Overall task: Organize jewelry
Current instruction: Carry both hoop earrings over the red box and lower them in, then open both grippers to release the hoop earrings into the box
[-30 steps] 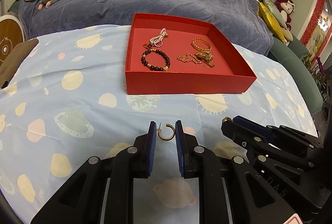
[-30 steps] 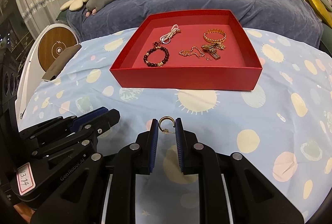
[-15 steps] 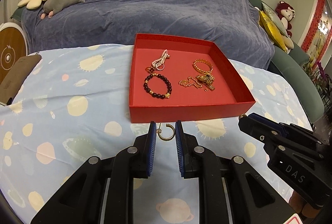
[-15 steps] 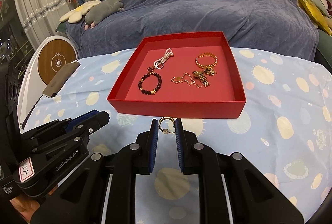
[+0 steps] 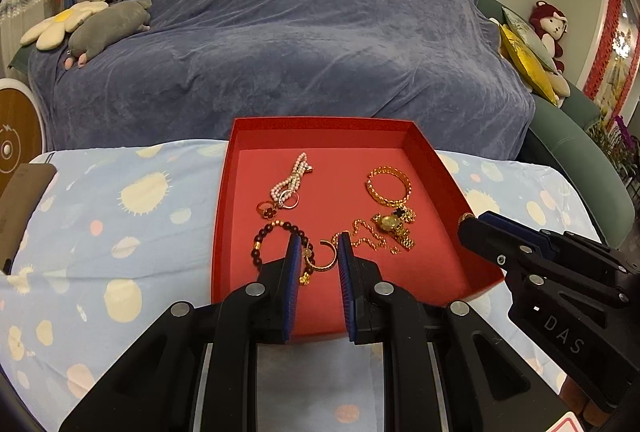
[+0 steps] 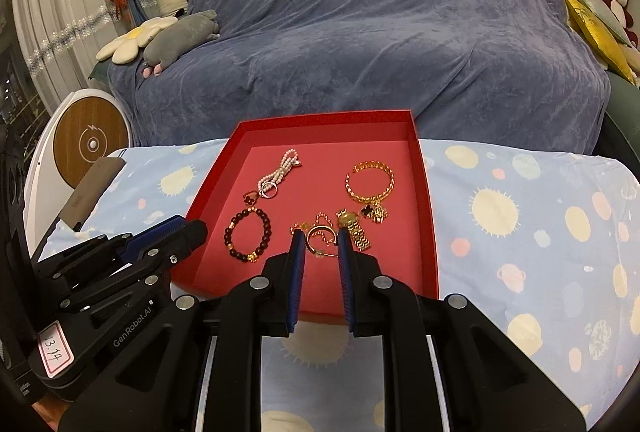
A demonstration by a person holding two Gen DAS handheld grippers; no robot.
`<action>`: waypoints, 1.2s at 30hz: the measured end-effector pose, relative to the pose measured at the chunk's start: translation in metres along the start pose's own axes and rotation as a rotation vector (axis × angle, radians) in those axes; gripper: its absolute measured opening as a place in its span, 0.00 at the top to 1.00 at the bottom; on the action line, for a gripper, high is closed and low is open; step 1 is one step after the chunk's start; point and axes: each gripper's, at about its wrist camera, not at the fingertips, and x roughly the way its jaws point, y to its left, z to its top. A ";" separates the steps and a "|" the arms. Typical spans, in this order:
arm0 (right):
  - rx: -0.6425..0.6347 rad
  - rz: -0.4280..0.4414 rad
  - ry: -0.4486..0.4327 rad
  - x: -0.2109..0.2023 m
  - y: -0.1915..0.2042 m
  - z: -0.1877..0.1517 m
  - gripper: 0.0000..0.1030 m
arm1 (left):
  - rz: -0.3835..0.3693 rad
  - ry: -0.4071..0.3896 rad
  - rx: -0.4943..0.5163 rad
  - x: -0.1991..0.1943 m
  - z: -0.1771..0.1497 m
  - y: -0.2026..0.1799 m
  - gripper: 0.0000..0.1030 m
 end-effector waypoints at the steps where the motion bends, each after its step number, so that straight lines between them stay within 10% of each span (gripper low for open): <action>1: -0.001 -0.001 -0.001 0.004 0.000 0.002 0.84 | 0.003 0.001 0.004 0.004 0.002 -0.001 0.85; 28: 0.041 -0.015 0.053 0.095 -0.015 0.022 0.84 | 0.051 0.083 -0.008 0.096 0.019 0.009 0.84; 36: 0.058 -0.017 0.057 0.096 -0.018 0.021 0.83 | 0.064 0.084 -0.009 0.098 0.019 0.011 0.70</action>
